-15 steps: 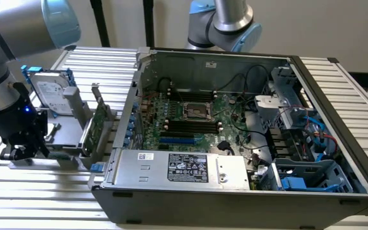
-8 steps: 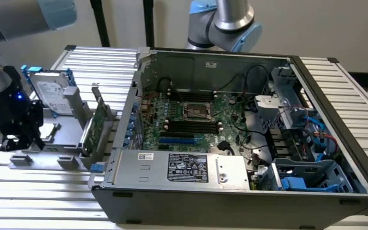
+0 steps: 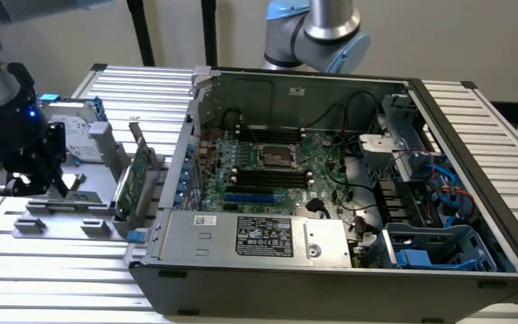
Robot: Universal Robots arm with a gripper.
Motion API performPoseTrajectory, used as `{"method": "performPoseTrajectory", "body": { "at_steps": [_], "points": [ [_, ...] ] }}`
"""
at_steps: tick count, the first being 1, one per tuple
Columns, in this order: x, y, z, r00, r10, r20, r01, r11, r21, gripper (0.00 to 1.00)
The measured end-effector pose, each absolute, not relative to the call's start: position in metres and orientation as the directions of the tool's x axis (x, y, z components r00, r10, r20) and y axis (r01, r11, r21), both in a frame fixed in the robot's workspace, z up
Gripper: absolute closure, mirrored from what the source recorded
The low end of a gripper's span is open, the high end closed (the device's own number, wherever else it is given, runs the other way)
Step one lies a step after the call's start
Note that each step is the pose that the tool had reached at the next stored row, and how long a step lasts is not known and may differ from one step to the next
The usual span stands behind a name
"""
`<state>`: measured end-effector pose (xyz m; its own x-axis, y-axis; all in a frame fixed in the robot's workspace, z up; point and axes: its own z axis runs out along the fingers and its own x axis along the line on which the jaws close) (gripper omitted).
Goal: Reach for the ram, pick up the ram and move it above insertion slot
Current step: 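Pick up the ram and move it above insertion slot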
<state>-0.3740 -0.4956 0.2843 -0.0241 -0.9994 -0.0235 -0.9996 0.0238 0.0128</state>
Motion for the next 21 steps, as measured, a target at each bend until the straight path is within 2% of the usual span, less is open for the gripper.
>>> {"method": "performPoseTrajectory", "body": {
  "at_steps": [21],
  "points": [
    [-0.288,-0.496,0.379,-0.018,-0.998,-0.053,-1.0,0.017,0.016,0.87]
  ]
}}
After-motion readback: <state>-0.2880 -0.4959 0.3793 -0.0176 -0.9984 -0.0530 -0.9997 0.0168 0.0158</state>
